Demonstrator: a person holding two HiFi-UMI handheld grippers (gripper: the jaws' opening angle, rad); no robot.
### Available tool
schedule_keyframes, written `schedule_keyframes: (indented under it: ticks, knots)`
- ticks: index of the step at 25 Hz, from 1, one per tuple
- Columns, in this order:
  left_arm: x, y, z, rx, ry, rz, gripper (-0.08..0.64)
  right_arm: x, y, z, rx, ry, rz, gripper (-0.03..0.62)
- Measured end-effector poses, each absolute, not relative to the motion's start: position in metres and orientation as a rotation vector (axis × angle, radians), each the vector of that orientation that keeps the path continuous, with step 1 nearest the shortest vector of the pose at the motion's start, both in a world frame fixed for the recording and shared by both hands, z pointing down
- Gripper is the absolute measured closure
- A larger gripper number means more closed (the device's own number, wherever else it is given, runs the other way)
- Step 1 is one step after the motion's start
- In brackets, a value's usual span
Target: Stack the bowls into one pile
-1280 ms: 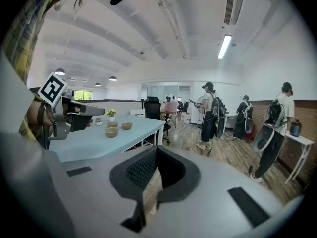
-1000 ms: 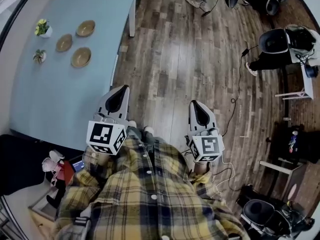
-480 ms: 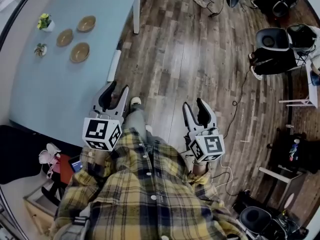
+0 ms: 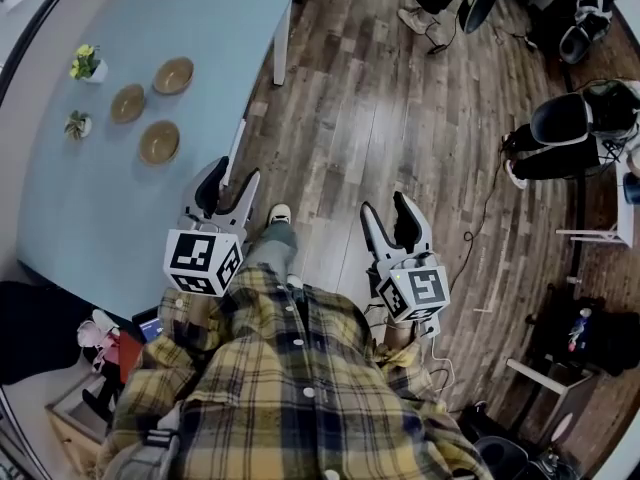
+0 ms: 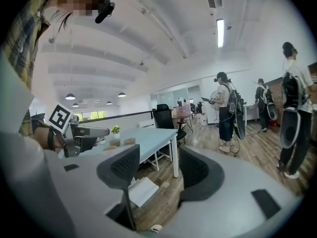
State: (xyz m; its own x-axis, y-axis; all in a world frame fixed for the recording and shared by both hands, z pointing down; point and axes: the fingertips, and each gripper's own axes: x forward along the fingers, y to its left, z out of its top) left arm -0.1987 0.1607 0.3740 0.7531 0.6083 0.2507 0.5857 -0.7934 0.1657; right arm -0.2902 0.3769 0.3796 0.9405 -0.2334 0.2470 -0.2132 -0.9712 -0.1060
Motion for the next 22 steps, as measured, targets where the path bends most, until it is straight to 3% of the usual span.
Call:
schedule_keyframes:
  ticks: [12, 22]
  knots:
    - [-0.071, 0.149, 0.37, 2.88, 0.905, 0.417, 0.339, -0.162, 0.37, 0.378, -2.984, 0.406, -0.398, 0.332]
    - [-0.019, 0.093, 0.38, 2.882, 0.676, 0.428, 0.321, -0.079, 0.318, 0.38, -2.959, 0.663, -0.474, 0.321]
